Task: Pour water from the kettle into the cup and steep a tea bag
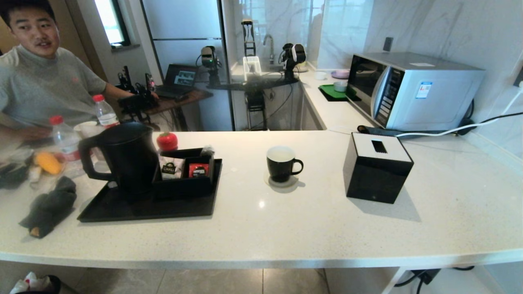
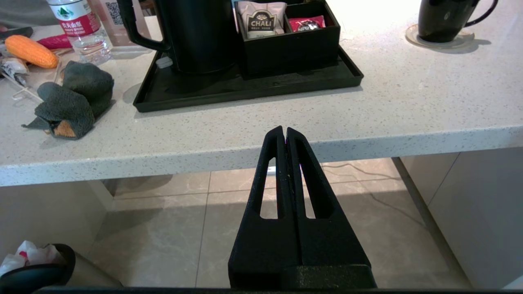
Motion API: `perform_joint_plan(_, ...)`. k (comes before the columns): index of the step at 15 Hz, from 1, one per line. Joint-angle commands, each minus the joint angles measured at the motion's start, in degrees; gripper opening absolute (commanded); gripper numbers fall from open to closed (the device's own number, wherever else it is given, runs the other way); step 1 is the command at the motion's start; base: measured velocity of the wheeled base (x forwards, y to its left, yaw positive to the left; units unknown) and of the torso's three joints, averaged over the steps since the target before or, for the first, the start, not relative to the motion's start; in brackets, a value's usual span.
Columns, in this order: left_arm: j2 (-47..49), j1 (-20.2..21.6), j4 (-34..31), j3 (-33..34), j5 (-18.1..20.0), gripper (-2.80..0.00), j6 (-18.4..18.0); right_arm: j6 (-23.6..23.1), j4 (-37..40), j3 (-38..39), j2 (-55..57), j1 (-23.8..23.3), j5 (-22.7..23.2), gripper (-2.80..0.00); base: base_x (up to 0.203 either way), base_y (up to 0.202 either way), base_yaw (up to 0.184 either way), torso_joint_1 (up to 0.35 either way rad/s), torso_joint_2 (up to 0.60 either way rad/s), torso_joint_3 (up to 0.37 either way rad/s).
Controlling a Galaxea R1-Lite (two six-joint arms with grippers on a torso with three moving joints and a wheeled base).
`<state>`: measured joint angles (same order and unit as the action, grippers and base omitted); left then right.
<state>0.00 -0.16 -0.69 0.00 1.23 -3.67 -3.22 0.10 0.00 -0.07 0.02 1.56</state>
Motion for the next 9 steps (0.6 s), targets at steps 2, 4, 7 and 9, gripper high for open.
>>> perform_joint_plan(2,0.0,0.0,0.0,0.0,0.0,-2.8,0.0,0.0,0.0,0.0,0.1,0.0,0.0,-2.8,0.0,0.0,0.0,0.0,0.0,0.0)
perform_joint_plan(4,0.0,0.0,0.0,0.0,0.0,-2.8,0.0,0.0,0.0,0.0,0.1,0.1,0.0,-2.8,0.0,0.0,0.0,0.0,0.0,0.0)
perform_joint_plan(7,0.0,0.1,0.0,0.0,0.0,-2.8,0.0,0.0,0.0,0.0,0.1,0.0,0.0,-2.8,0.0,0.0,0.0,0.0,0.0,0.0)
perform_joint_plan(9,0.0,0.0,0.0,0.0,0.0,-2.8,0.1,0.0,0.0,0.0,0.1,0.1,0.0,-2.8,0.0,0.0,0.0,0.0,0.0,0.0)
